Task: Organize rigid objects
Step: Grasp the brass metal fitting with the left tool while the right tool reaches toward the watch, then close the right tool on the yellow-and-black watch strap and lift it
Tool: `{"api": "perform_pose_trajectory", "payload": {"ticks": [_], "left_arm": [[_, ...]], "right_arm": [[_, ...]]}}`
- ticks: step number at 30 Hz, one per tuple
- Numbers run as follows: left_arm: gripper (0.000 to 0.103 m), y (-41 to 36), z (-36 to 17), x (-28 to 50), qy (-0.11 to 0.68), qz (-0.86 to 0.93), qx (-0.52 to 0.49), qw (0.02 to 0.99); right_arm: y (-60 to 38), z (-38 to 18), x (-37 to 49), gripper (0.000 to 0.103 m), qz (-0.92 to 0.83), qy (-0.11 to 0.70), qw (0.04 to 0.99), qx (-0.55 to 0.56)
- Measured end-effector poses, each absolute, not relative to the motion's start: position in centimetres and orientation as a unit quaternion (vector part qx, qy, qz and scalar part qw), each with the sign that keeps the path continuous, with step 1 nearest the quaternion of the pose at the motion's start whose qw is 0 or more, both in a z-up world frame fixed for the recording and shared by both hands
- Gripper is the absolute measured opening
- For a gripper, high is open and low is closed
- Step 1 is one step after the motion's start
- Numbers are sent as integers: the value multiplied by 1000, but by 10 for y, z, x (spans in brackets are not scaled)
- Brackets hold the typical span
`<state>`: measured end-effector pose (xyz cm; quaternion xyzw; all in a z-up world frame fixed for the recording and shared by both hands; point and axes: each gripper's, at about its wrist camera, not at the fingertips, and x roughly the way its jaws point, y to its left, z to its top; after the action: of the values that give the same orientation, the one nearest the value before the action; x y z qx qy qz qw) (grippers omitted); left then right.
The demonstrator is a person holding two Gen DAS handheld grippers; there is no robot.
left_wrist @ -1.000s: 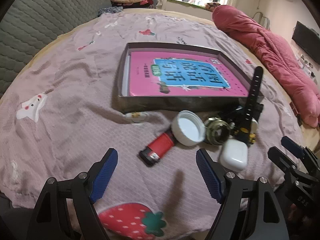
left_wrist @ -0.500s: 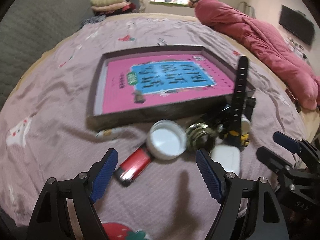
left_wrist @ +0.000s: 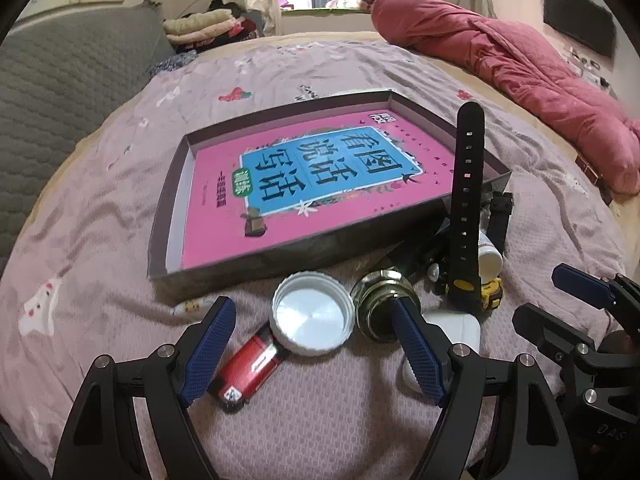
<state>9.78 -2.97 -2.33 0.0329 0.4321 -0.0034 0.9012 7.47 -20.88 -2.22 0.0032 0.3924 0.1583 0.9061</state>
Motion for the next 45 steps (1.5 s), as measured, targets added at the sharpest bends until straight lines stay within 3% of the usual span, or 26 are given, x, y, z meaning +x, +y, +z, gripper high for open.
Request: {"api": "perform_pose_trajectory", "payload": {"ticks": [3,8,18,23,29,45], "left_arm": [[81,-33,-25,102,434,-10,43,900],[65,-37,-27,106,442,-25,46,896],[46,-55,-27,111,439,-65,68,893],[27,-63,-28,114,443,-87,68,890],[13,-72,-31,119,448,-108,74,884],[10,-48,-28,134,452,-120,11,884]], "right_arm": [[-211,-25,79,66,155,398,904,11],[-209,-30,83,66,157,407,900,14],[-202,-32,84,66,159,406,900,5],[-205,-33,87,66,157,409,899,12],[-208,-35,90,66,159,411,897,26],[-181,-32,85,66,178,383,906,-31]]}}
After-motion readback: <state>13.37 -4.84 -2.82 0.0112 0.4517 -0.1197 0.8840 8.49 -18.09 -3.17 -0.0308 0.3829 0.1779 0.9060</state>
